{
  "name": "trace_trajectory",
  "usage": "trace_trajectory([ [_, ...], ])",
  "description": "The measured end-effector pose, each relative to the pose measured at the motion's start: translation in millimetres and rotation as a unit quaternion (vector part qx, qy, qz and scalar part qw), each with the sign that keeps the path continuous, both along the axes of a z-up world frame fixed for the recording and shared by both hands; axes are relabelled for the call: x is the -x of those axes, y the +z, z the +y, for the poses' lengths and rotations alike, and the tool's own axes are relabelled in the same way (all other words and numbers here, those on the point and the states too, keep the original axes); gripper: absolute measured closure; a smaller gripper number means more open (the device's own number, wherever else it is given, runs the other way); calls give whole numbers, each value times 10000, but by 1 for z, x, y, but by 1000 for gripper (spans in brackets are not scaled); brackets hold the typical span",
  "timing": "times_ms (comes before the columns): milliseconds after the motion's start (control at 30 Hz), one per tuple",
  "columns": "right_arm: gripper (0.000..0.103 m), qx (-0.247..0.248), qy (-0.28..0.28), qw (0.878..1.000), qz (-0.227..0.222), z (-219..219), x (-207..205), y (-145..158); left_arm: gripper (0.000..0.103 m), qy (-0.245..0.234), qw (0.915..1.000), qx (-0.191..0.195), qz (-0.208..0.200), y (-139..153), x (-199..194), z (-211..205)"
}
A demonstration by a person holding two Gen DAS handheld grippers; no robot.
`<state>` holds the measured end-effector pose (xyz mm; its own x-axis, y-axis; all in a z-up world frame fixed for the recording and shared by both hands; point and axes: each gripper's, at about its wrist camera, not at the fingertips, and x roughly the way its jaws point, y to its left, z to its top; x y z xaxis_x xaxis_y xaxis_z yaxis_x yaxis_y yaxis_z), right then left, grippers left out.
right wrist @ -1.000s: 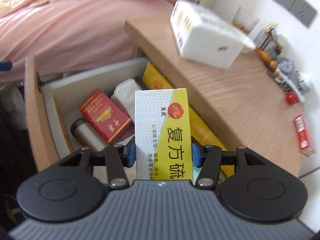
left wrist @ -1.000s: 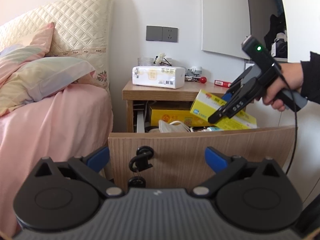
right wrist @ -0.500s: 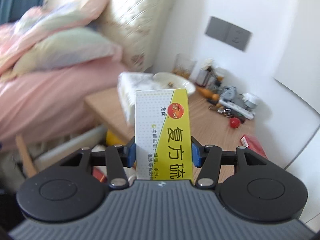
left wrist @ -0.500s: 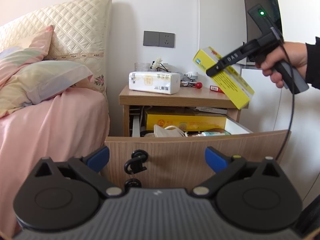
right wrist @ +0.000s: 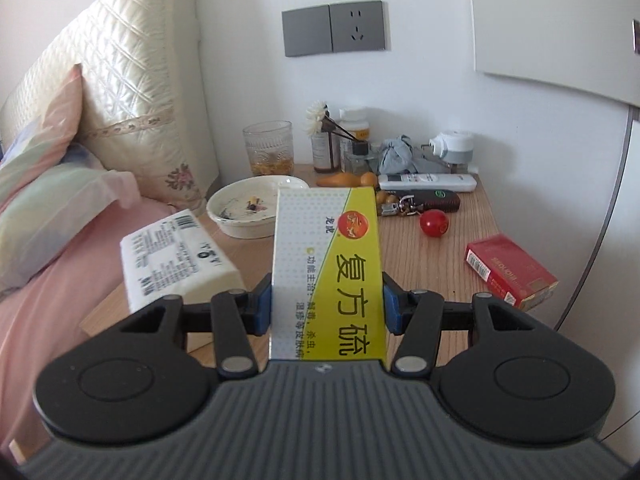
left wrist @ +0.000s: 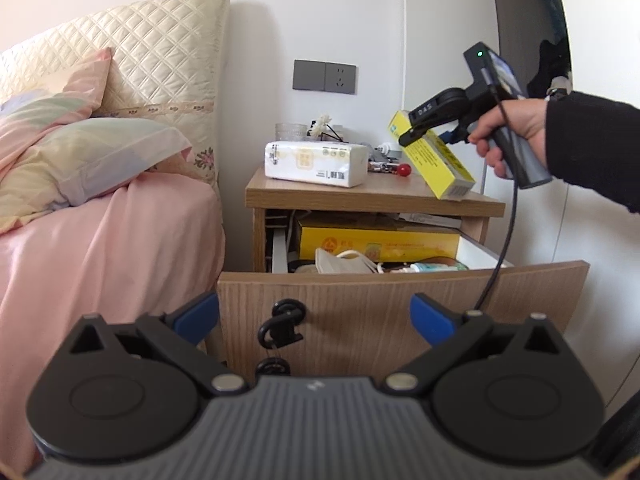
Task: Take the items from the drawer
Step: 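Lift the medicine box up out of the drawer with the right tool, then lower the box onto the nightstand top and open the right tool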
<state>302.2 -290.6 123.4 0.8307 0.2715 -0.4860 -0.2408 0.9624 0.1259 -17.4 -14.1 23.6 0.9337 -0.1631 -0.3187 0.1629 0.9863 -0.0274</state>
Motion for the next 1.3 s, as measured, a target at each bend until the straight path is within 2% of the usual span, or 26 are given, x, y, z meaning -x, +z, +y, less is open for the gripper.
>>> trace_trajectory([
  [333, 48, 293, 60, 9980, 562, 11, -36, -31, 0, 21, 10000, 51, 59, -1, -3, 5],
  [567, 47, 282, 35, 9966, 767, 10, -40, -31, 0, 21, 9999, 115, 66, -1, -4, 9],
  [633, 42, 297, -8, 9966, 767, 9, -39, -30, 0, 30, 9999, 130, 84, -1, -5, 10],
  [733, 16, 241, -115, 9976, 637, 3, -33, -23, 0, 39, 9999, 123, 75, -1, -5, 10],
  [1033, 17, 101, -397, 9991, 85, -21, 16, 14, 0, 64, 9999, 109, 56, -1, -4, 9],
  [1300, 17, -73, -813, 9952, -549, -34, 107, 41, 0, 39, 10000, 63, 4, 0, 0, 5],
])
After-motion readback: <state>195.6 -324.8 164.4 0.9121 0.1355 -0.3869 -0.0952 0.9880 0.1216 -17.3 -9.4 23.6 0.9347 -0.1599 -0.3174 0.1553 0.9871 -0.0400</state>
